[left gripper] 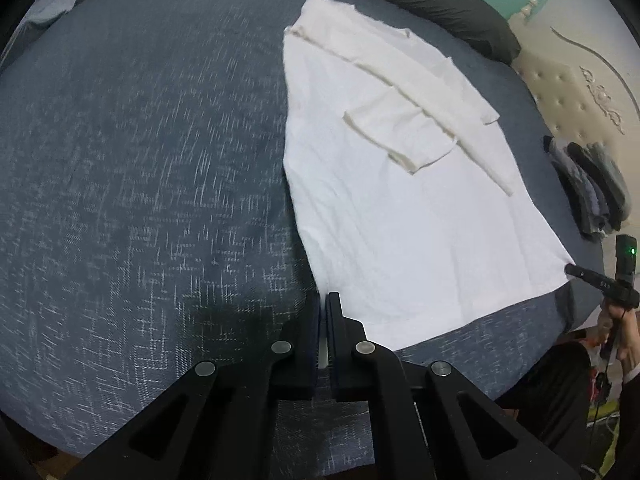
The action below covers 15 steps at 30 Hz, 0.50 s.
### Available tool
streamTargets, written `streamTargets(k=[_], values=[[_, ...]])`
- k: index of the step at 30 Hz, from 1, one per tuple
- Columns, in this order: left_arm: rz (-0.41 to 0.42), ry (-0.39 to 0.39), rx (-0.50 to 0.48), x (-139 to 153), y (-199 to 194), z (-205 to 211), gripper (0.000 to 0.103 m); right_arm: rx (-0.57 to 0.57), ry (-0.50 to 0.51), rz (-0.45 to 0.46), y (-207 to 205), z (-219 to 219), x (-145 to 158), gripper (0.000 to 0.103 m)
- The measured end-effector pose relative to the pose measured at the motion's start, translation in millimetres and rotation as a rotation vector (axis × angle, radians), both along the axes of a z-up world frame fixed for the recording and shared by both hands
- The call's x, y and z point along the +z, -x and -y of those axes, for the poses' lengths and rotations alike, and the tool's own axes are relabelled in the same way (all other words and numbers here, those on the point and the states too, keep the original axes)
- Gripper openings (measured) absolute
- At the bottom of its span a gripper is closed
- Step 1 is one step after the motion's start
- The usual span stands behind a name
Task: Fold clothes
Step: 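Close both grippers on the hem corners of the white shirt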
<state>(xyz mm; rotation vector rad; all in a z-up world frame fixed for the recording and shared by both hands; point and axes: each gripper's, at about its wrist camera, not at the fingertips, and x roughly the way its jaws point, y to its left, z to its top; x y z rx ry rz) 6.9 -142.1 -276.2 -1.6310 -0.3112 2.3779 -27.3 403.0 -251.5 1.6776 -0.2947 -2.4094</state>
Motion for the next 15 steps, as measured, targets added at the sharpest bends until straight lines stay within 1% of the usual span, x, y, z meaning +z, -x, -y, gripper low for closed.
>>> streamTargets(k=[3, 7, 10, 14, 15], values=[[-0.025, -0.003, -0.017, 12, 1, 0, 0.003, 0.02, 0.012, -0.039, 4, 2, 12, 0.004], [-0.059, -0.004, -0.042, 26, -1, -3, 0.003, 0.047, 0.027, -0.087, -3, 5, 30, 0.004], [-0.078, -0.003, -0.058, 36, -8, -7, 0.003, 0.058, 0.037, -0.117, 0, 7, 38, 0.004], [-0.106, -0.024, -0.064, 50, -11, -8, 0.003, 0.082, 0.05, -0.158, 0, 9, 50, 0.004], [-0.114, -0.026, -0.064, 53, -13, -8, 0.003, 0.087, 0.05, -0.168, -6, 11, 58, 0.004]])
